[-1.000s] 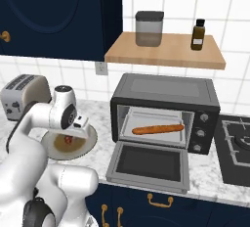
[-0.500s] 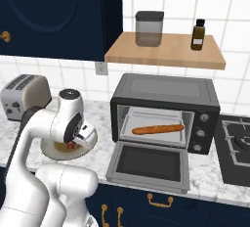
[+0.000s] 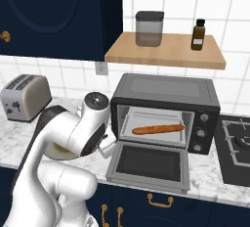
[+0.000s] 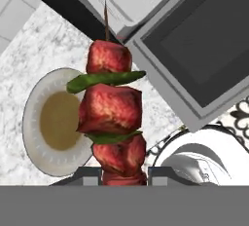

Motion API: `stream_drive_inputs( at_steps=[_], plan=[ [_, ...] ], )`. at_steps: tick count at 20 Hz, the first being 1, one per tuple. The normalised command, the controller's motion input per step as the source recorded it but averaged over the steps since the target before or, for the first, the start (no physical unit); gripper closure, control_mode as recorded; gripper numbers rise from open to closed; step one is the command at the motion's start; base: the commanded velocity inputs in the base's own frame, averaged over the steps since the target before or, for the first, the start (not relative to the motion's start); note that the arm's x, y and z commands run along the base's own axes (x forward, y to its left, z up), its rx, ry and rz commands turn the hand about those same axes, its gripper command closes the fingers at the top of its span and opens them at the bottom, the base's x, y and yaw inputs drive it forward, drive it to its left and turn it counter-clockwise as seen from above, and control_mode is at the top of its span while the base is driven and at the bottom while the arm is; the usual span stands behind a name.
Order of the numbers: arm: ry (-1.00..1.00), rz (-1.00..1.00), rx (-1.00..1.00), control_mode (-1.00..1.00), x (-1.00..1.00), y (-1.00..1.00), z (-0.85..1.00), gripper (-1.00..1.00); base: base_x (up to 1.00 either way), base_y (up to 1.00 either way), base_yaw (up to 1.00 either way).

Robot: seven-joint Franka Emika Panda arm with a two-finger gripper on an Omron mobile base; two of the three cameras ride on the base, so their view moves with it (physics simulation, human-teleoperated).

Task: Pick up the kebab skewer and baguette bread, and place them inside the toaster oven. Close the toaster oven door and start by setting the timer.

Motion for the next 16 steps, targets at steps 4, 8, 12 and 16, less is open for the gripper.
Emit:
stream_drive_inputs(
  at_steps=[4,8,12,16],
  plan=[
    [0.00,-0.37,0.19,-1.00,-0.16,-0.76,0.48,1.00,0.00,0.00,0.00],
    [-0.07,-0.40,0.13,-1.00,-0.01,-0.66,0.16,1.00,0.00,0.00,0.00],
    [-0.13,-0.39,0.14,-1.00,0.12,-0.54,0.02,1.00,0.00,0.00,0.00],
    [-0.21,-0.29,0.20,-1.00,0.35,-0.28,0.00,1.00,0.00,0.00,0.00]
  ],
)
